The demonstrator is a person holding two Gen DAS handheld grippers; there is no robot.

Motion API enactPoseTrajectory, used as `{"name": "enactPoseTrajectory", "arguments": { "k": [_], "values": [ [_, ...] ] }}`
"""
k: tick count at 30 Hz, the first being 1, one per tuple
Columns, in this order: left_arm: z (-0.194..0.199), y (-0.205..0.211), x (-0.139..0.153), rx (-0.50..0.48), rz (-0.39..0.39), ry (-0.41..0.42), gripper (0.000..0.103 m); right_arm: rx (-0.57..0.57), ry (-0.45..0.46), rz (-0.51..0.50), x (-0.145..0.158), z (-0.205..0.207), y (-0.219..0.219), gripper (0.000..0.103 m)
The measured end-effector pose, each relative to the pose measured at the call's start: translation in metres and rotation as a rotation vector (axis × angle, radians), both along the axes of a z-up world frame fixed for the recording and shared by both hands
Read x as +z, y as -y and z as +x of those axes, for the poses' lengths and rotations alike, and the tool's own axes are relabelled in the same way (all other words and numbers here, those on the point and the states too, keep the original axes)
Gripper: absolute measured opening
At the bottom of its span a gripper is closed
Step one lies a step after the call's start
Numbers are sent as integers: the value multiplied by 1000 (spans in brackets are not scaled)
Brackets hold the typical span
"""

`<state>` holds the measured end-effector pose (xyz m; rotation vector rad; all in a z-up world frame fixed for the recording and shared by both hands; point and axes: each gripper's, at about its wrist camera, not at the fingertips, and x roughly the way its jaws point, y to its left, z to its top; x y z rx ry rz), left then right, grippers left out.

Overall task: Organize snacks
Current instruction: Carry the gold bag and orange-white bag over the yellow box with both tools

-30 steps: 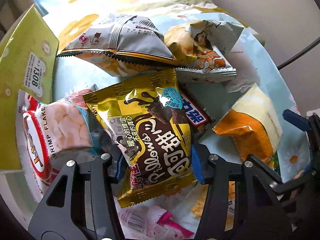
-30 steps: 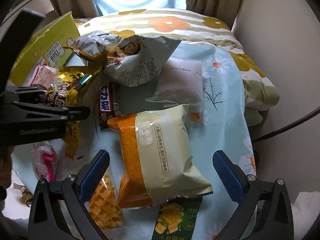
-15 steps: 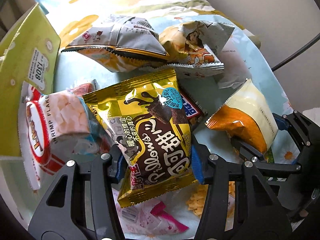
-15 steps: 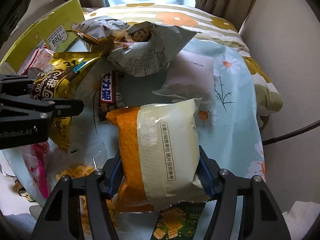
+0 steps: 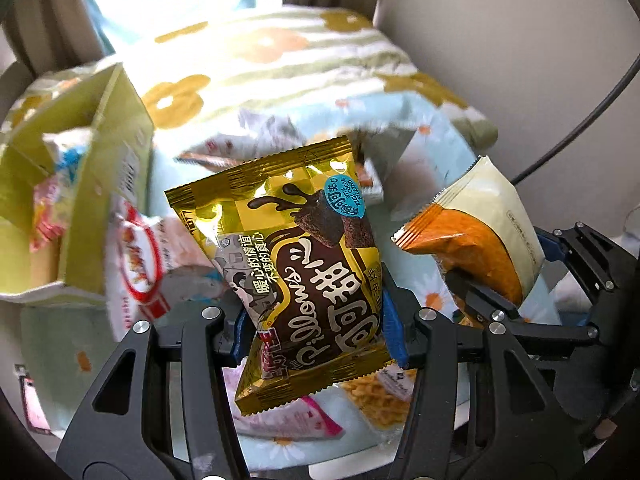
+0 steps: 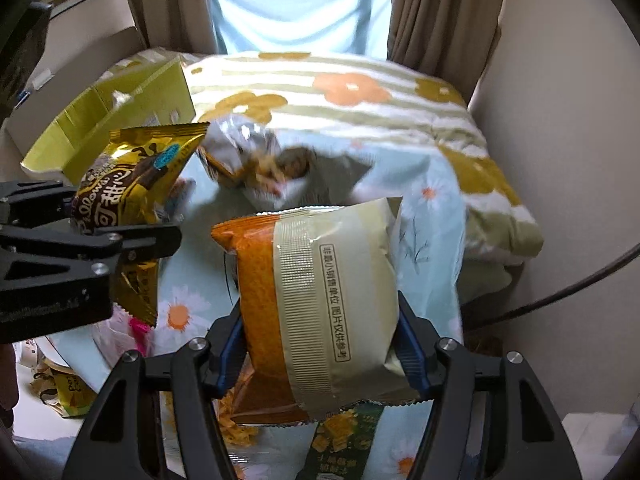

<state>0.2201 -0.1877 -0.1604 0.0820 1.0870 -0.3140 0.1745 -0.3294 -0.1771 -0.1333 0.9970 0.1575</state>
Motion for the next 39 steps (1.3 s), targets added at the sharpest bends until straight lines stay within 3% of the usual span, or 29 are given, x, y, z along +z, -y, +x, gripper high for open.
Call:
{"name": "enactPoseTrajectory", "arguments": {
  "k": [12, 21, 29, 39],
  "values": [
    [-9, -61, 90, 98, -68, 165, 48, 80, 101, 33, 77, 10, -46, 60],
    [17, -171, 119, 170, -92, 222, 48, 147, 154, 63, 116, 43, -148, 60],
    [54, -281, 105, 223, -78, 191, 48, 177, 117, 111, 107, 85, -249, 60],
    [89, -371, 50, 203, -44, 93, 48, 63, 32, 134, 77, 109, -312, 60]
  ]
}}
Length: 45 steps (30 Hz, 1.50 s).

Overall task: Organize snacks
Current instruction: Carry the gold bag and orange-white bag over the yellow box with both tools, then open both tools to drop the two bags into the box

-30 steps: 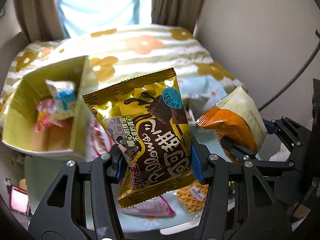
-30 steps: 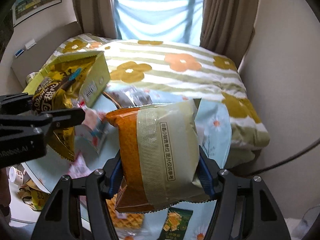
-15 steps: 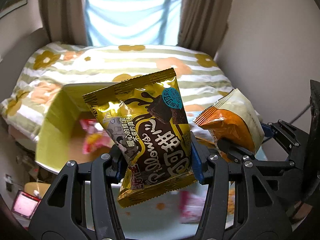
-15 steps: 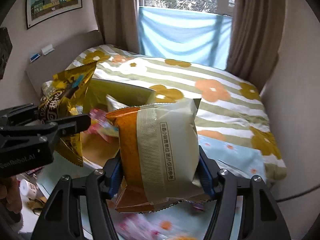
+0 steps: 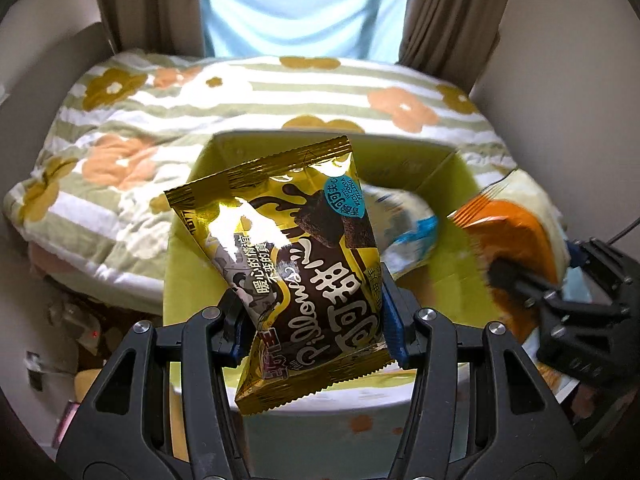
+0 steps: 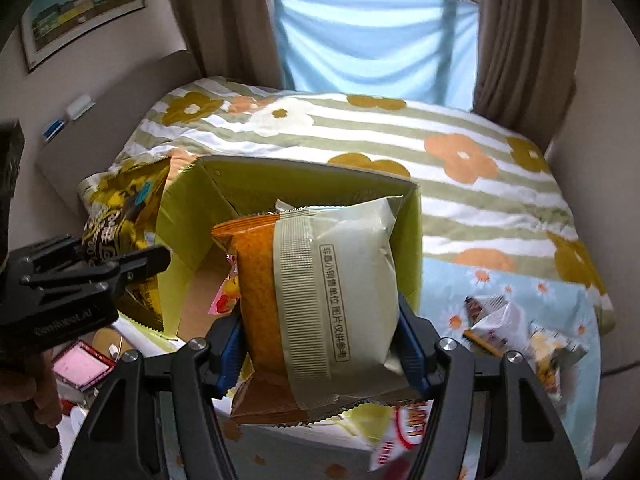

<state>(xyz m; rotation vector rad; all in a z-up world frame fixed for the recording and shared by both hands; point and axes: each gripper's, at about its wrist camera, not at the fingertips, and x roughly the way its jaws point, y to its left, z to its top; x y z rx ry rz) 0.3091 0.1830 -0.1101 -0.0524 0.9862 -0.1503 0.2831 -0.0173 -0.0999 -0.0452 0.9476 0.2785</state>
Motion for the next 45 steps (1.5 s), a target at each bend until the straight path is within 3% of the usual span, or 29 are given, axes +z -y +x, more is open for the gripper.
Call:
{"name": "enactPoseTrajectory", "arguments": {
  "k": [9, 11, 12, 13, 30, 32, 34, 45],
  "values": [
    [8, -5, -46, -34, 25, -27, 50, -49, -41, -13, -23, 9, -10, 60],
    [10, -7, -52, -30, 20, -40, 68, -38, -47, -16, -27, 11, -10, 60],
    [11, -6, -56, -24, 12, -60, 95, -35, -52, -17, -29, 12, -11, 60],
    [9, -6, -58, -17, 9, -61, 103, -35, -57, -17, -30, 13, -12, 60],
    [-6, -16, -48, 17, -16, -49, 103, 5, -109, 60, -45, 20, -15, 62],
    [-7, -17, -45, 18, -11, -40, 103, 4, -99, 75, -47, 20, -17, 67],
    [-8, -19, -43, 20, -2, -38, 102, 0, -73, 92, -48, 17, -19, 94],
    [-19, -25, -39, 24, 6, -51, 103, 15, -57, 86, -43, 8, -16, 97]
  ]
}}
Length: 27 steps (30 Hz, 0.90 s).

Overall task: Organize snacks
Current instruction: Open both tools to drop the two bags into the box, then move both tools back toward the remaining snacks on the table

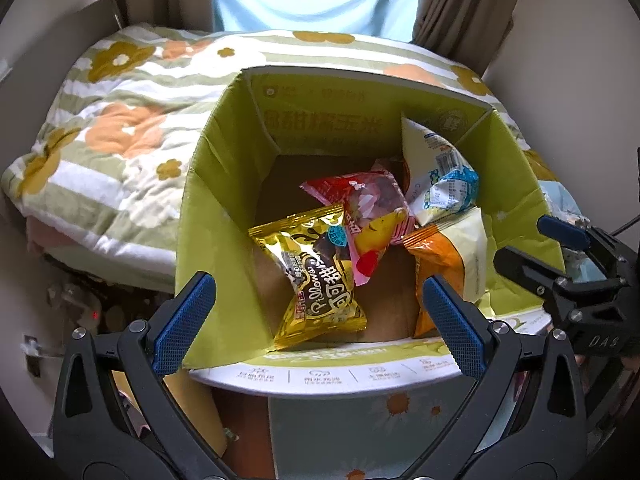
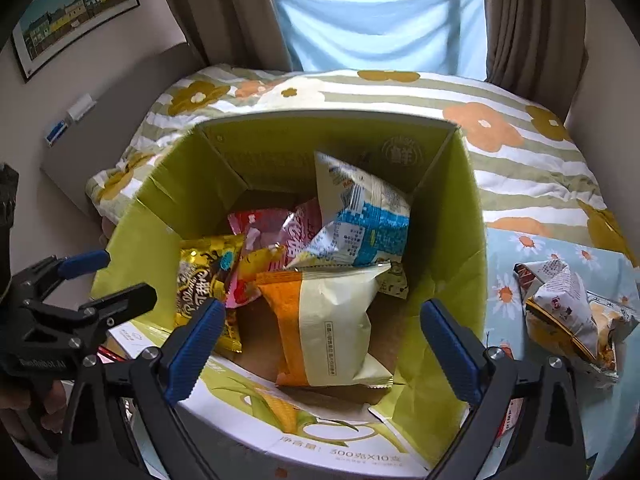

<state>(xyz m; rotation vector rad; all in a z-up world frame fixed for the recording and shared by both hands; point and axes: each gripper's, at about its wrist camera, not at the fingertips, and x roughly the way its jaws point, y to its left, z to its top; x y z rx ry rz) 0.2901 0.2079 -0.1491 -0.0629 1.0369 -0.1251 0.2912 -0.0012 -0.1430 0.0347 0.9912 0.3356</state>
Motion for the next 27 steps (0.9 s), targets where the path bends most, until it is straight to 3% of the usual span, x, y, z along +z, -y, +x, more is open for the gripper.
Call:
{"name": "enactPoseTrajectory", "arguments": {
  "k": [13, 27],
  "values": [
    [-17, 13, 38, -64, -28, 72, 103, -112, 57, -15, 36, -34, 28, 97],
    [-48, 94, 40, -209, -59, 55, 103, -257, 88, -84, 57, -100, 119, 98]
  ]
}}
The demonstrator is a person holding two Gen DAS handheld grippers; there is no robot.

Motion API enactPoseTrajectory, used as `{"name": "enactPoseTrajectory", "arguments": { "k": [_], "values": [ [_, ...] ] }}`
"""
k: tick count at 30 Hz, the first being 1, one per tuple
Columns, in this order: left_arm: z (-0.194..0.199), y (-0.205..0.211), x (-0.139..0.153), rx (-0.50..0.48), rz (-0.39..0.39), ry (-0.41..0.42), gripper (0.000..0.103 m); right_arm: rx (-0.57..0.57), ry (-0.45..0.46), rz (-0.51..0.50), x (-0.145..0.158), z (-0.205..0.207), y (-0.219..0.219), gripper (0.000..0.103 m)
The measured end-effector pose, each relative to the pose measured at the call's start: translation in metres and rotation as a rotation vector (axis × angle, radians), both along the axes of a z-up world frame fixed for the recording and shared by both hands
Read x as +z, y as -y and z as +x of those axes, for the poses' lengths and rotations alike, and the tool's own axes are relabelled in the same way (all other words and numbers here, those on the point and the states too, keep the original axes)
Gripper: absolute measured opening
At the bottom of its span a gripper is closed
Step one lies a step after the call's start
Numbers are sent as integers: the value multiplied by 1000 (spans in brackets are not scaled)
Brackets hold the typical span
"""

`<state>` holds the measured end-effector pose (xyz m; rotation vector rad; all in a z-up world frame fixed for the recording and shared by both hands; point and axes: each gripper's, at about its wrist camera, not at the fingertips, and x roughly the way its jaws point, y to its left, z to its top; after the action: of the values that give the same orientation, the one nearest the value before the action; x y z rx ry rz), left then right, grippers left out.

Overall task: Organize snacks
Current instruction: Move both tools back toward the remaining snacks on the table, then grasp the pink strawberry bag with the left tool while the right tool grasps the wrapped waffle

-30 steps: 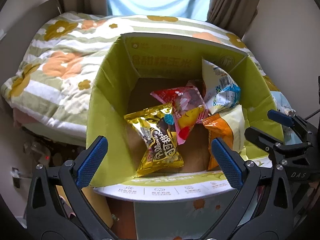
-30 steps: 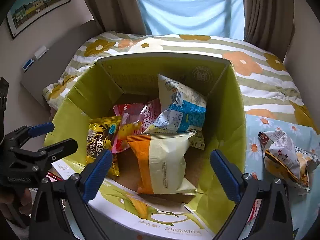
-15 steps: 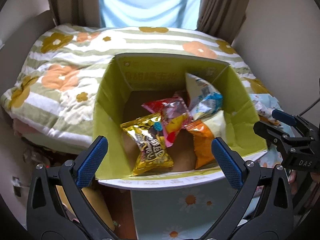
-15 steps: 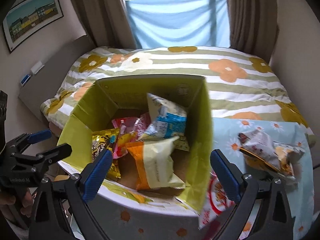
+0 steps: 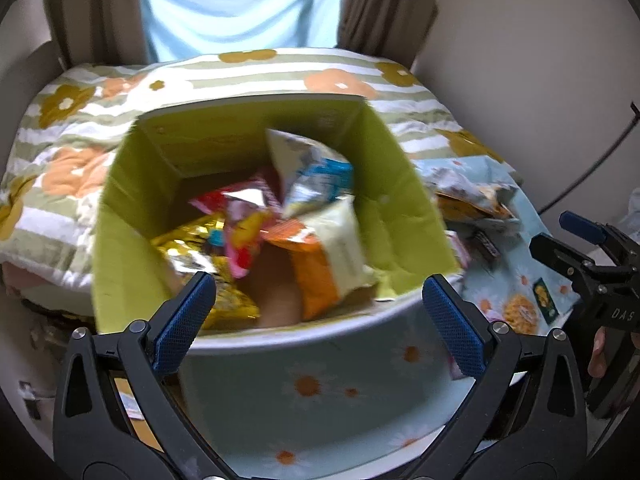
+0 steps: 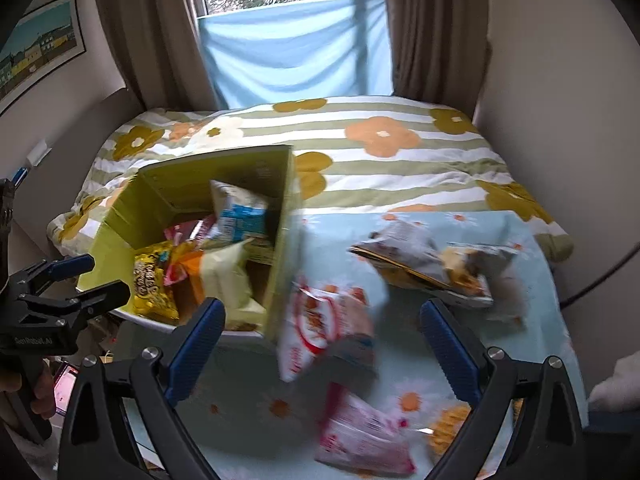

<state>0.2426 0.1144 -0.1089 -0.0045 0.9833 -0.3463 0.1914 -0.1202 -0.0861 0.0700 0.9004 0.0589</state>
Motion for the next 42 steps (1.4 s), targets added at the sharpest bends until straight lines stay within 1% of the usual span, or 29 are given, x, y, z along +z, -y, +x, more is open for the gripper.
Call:
{"name": "enactPoseTrajectory", "arguments": {
  "k": [5, 11, 13, 17, 22, 29, 33, 37, 42],
  "values": [
    [-26, 48, -1, 4, 8, 1, 103, 9, 16, -5, 2, -24, 37, 98],
    [-56, 105, -13, 35, -23, -60, 103, 47, -7, 17, -5, -48, 90, 98],
    [-69, 129, -21, 50, -17, -76, 103, 63, -15, 16, -9, -55, 107, 98],
    [-87, 164, -36, 78, -18, -106, 103, 101, -29, 4, -20, -67, 135, 98],
    [-100, 196, -59, 112, -17, -160, 103, 150, -55, -5, -38, -78, 163, 98],
    [-97, 222, -97, 118, 5, -226, 103, 175, -93, 31, -76, -86, 182, 98],
    [-91, 232, -121, 99, 22, -251, 103, 191, -98, 32, -101, -90, 184, 98],
    [-85, 236, -140, 83, 36, -266, 103, 218, -104, 21, -123, -95, 180, 98],
    [-78, 233, -160, 98, 46, -284, 103, 241, -109, 31, -141, -97, 174, 98]
  ]
}}
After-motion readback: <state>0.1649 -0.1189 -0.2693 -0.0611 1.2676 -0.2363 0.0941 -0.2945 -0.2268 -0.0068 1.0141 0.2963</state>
